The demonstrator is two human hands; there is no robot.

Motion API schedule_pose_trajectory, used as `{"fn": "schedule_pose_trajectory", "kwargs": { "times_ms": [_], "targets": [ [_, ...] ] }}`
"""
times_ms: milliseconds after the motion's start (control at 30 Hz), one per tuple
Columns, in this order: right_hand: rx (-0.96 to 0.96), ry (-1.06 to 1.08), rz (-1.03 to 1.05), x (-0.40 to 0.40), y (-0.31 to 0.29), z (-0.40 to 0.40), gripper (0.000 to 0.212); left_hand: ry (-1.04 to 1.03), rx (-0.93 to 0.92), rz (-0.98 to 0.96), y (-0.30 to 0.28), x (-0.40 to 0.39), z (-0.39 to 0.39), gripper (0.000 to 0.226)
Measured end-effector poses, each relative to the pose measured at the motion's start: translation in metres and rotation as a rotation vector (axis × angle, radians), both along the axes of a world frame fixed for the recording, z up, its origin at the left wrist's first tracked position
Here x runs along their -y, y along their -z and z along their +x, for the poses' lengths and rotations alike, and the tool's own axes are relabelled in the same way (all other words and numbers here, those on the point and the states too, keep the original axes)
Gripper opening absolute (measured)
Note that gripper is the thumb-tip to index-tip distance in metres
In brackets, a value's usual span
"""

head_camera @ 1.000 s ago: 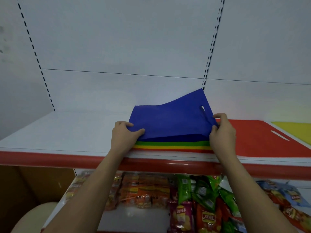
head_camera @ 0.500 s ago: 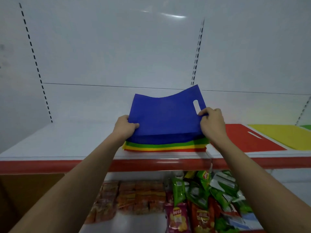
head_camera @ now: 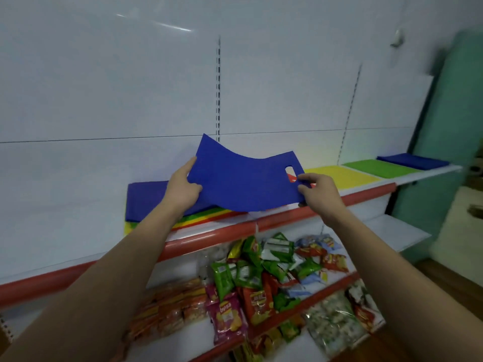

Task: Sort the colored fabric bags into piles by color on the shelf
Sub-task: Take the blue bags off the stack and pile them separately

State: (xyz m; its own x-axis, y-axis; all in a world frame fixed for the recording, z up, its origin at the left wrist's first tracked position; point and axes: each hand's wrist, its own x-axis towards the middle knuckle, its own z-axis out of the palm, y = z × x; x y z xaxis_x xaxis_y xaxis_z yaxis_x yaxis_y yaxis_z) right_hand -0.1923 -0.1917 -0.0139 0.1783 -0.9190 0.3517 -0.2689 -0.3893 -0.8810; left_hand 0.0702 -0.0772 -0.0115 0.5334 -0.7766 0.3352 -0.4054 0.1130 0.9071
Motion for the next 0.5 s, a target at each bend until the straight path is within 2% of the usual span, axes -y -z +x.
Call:
{"fn": "schedule_pose_trajectory", "kwargs": {
  "times_ms": [200, 300, 500],
  "targets": [
    [0.037, 0.132, 0.111, 0.004, 0.002, -0.099, 0.045, 0.146, 0.085, 0.141, 0.005, 0.045, -0.073, 0.043],
    [0.065, 0.175, 0.144, 0.002, 0.003, -0.145, 0.049, 0.218, 0.083, 0.168, 0.005, 0.067, -0.117, 0.042],
    [0.121, 0.278, 0.160, 0.012, 0.011, -0.246, 0.045, 0.313, -0.054, 0.169, 0.022, 0.113, -0.219, 0.042]
  ]
}}
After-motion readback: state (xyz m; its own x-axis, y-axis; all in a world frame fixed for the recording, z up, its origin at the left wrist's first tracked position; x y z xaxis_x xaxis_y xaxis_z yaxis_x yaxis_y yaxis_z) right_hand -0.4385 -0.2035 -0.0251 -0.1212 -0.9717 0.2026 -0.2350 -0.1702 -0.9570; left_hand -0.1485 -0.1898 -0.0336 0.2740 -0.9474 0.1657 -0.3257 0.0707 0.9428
